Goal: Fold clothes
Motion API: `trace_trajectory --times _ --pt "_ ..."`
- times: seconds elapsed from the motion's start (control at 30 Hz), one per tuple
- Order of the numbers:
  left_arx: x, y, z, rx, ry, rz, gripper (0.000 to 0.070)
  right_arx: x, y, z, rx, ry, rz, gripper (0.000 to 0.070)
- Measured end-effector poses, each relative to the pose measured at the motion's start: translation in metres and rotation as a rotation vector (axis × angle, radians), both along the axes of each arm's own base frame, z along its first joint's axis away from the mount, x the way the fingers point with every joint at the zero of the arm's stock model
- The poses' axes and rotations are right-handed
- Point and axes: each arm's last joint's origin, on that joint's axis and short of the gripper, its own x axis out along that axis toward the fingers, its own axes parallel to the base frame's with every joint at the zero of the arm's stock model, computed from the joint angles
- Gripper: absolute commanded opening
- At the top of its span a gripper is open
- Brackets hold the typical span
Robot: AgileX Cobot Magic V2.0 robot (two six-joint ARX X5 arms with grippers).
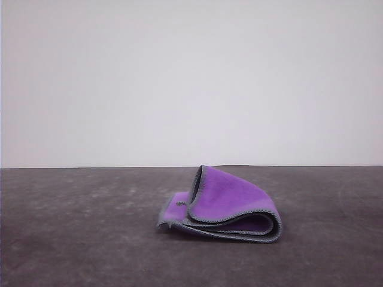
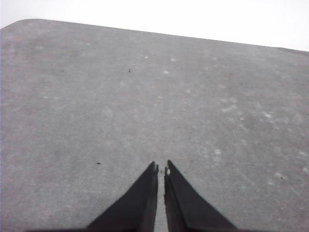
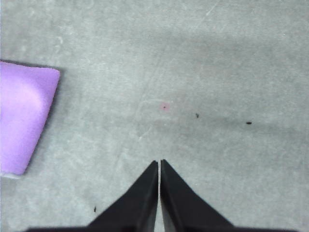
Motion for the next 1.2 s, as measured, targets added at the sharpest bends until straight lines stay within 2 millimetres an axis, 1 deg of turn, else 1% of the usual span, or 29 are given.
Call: trace_trajectory --times 0.13,0.2,0.37,0.43,0.5,0.63,0.8,1.0,1.2 --pt "0.0 0.0 0.0 0.0 0.0 0.0 0.0011 -0.001 0.0 0.002 -0.001 -0.013 0.001 0.0" --pt "0.0 0.0 0.0 0.0 0.0 0.0 0.0011 -0.005 0.0 0.008 -0.006 -0.066 0.008 0.0" --pt "0.0 0.0 0.0 0.0 0.0 0.0 0.0011 -0.021 0.0 0.031 -0.022 -0.295 0.021 0.0" --pt "0.0 0.0 0.0 0.0 0.0 0.0 0.0011 -0.031 -0.001 0.035 -0.024 -0.399 0.021 0.0" --pt "0.0 0.0 0.0 0.0 0.0 0.0 0.0011 -0.043 -0.001 0.032 -0.025 -0.478 0.019 0.0" --pt "0.0 0.0 0.0 0.0 0.0 0.0 0.0011 -0.063 -0.002 0.014 -0.039 -0.602 0.0 0.0" --pt "0.0 0.0 0.0 0.0 0.0 0.0 0.0011 -0.083 -0.004 -0.02 -0.086 -0.688 -0.054 0.0" --pt "0.0 0.0 0.0 0.0 0.0 0.0 0.0011 -0.095 -0.006 -0.057 -0.105 -0.725 -0.078 0.0" --pt "0.0 0.0 0.0 0.0 0.0 0.0 0.0011 -0.098 -0.009 -0.086 -0.14 -0.721 -0.145 0.0"
